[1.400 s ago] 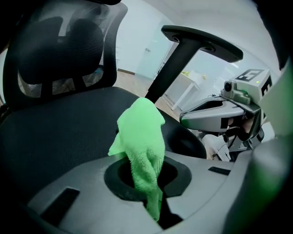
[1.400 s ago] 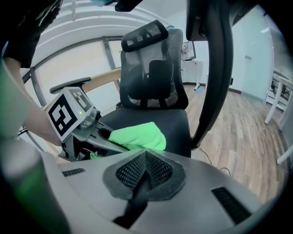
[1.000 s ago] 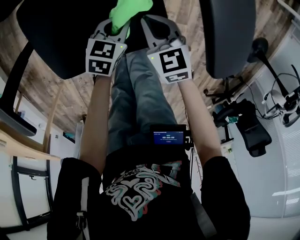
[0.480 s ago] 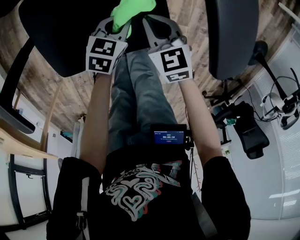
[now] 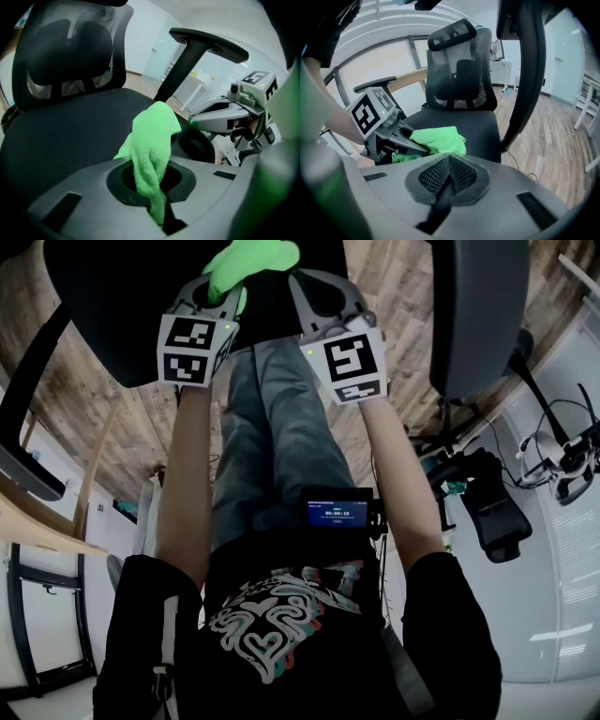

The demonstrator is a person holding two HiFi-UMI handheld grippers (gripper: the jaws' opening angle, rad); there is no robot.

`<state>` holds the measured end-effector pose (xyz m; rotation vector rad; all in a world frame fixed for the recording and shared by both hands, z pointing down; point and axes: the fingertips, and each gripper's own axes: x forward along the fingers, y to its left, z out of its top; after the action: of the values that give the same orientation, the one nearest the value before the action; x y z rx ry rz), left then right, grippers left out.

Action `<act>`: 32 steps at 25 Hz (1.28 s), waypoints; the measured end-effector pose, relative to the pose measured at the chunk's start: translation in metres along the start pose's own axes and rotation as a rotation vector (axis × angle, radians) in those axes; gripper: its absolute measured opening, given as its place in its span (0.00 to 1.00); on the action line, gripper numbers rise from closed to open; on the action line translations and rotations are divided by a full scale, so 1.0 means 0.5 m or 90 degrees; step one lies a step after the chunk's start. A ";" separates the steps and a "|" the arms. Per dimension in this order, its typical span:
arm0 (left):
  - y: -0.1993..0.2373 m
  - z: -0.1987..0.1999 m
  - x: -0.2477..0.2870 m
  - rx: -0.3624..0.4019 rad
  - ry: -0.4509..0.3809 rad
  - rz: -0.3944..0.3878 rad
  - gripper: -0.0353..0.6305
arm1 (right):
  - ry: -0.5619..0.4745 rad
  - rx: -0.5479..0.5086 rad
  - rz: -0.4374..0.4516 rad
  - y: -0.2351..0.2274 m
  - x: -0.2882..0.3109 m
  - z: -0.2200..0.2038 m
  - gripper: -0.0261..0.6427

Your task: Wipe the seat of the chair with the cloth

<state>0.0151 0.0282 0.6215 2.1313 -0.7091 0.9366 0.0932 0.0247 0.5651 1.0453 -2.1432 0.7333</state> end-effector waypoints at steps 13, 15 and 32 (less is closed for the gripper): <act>0.082 -0.083 -0.085 -0.060 0.012 0.084 0.09 | 0.001 -0.038 0.036 0.046 0.017 0.020 0.04; 0.095 -0.099 -0.103 -0.073 0.012 0.099 0.09 | 0.002 -0.044 0.043 0.055 0.020 0.023 0.04; 0.177 -0.196 -0.224 -0.152 0.012 0.206 0.09 | 0.002 -0.093 0.082 0.105 0.037 0.044 0.04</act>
<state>-0.1524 0.0717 0.6154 1.8288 -1.1210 0.9810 0.0346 0.0280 0.5539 0.8367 -2.2398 0.6257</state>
